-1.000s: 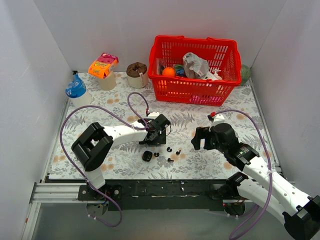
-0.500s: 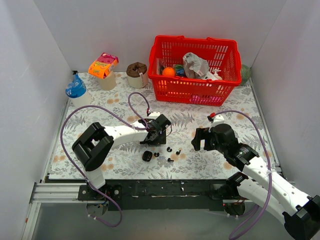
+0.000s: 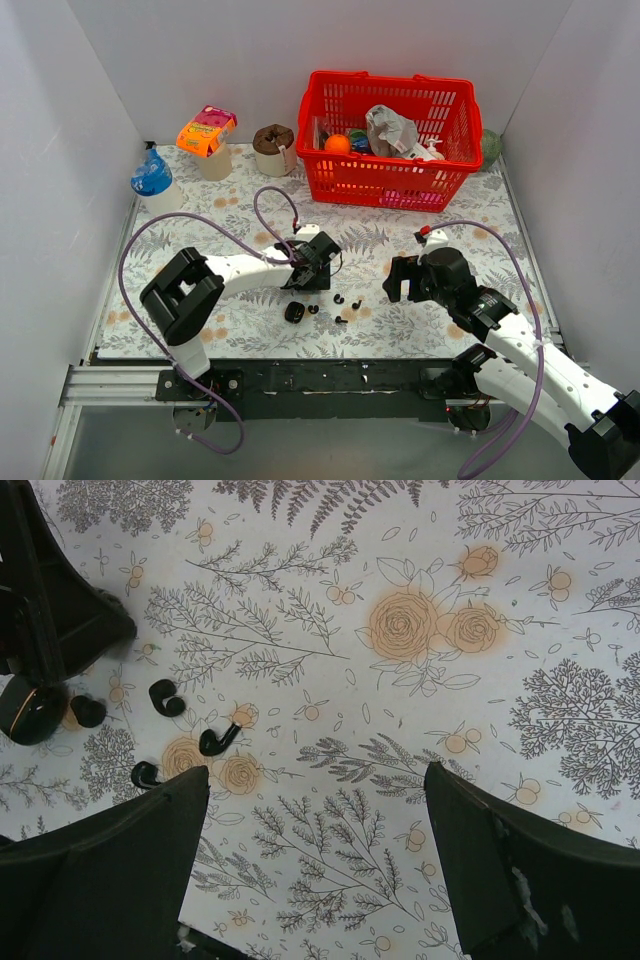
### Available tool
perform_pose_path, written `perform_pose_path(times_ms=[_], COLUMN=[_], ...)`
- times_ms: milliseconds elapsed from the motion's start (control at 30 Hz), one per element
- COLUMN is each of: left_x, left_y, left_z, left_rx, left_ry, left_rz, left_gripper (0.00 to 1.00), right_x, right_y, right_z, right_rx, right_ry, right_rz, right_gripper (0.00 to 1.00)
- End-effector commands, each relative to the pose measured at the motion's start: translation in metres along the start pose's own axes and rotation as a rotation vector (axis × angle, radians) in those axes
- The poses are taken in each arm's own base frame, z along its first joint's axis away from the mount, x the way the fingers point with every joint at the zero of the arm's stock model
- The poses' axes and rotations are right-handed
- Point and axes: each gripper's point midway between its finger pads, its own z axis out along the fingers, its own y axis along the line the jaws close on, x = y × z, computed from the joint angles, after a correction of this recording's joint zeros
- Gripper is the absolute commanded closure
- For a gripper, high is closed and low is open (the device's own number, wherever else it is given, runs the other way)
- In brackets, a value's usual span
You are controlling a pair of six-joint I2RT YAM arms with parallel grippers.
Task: Insert the wireless bluetooth earbuds into the charging case
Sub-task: Pick up the charging case at the center of the board.
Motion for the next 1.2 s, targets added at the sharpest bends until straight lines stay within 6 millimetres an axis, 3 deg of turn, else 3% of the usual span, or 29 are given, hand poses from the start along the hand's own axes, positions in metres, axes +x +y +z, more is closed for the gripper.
perform_pose_path(times_ms=[0,100,133,233,267,300,333,367,400,433,467,500,567,633,800,1167], left_x=[-0.014,-0.036,-0.049,-0.057,-0.075,-0.061,-0.058,-0.071,-0.054,-0.048,-0.060,-0.041,-0.039,-0.032,-0.013,-0.021], left_y=[0.005,-0.005,-0.009,-0.022,-0.035,-0.030,-0.041,-0.047,-0.041,-0.041,-0.040,-0.035,-0.035,-0.034,-0.050,-0.063], left_z=[-0.015,-0.038,-0.056,-0.081,-0.109,-0.106,-0.119,-0.149,-0.142,-0.148,-0.176,-0.167,-0.186,-0.190,-0.203,-0.199], left_rx=[0.036,0.145,0.204,0.375,0.494,0.530,0.634,0.744,0.767,0.814,0.885,0.910,0.983,1.009,1.134,1.107], left_ry=[-0.081,-0.180,-0.237,-0.337,-0.439,-0.443,-0.479,-0.601,-0.611,-0.648,-0.769,-0.767,-0.869,-0.893,-0.894,-0.896], left_rz=[0.019,0.044,0.037,0.083,0.065,0.105,0.165,0.166,0.197,0.231,0.213,0.252,0.302,0.345,0.519,0.623], left_gripper=[0.77,0.90,0.93,0.94,0.94,0.94,0.94,0.96,0.96,1.00,1.00,1.00,1.00,1.00,1.00,1.00], right_x=[-0.026,-0.045,-0.051,-0.079,-0.079,-0.091,-0.088,-0.083,-0.096,-0.095,-0.096,-0.102,-0.104,-0.112,-0.089,-0.073], right_y=[0.014,0.023,0.026,0.049,0.063,0.072,0.075,0.080,0.086,0.087,0.091,0.095,0.100,0.108,0.123,0.165], right_z=[-0.010,-0.016,-0.018,-0.031,-0.035,-0.042,-0.043,-0.037,-0.043,-0.042,-0.042,-0.045,-0.046,-0.052,-0.037,-0.032], right_rx=[-0.044,-0.059,-0.070,-0.189,-0.263,-0.299,-0.311,-0.329,-0.340,-0.338,-0.353,-0.369,-0.389,-0.416,-0.456,-0.507], right_ry=[-0.042,-0.077,-0.095,-0.201,-0.188,-0.205,-0.169,-0.112,-0.122,-0.098,-0.085,-0.098,-0.088,-0.085,0.098,0.130], right_rz=[-0.005,0.009,0.012,-0.002,-0.018,-0.050,-0.064,-0.070,-0.075,-0.071,-0.071,-0.076,-0.075,-0.086,-0.103,-0.123], right_gripper=[0.04,0.07,0.07,0.06,0.04,0.02,0.02,0.02,0.02,0.02,0.02,0.02,0.02,0.02,0.02,0.02])
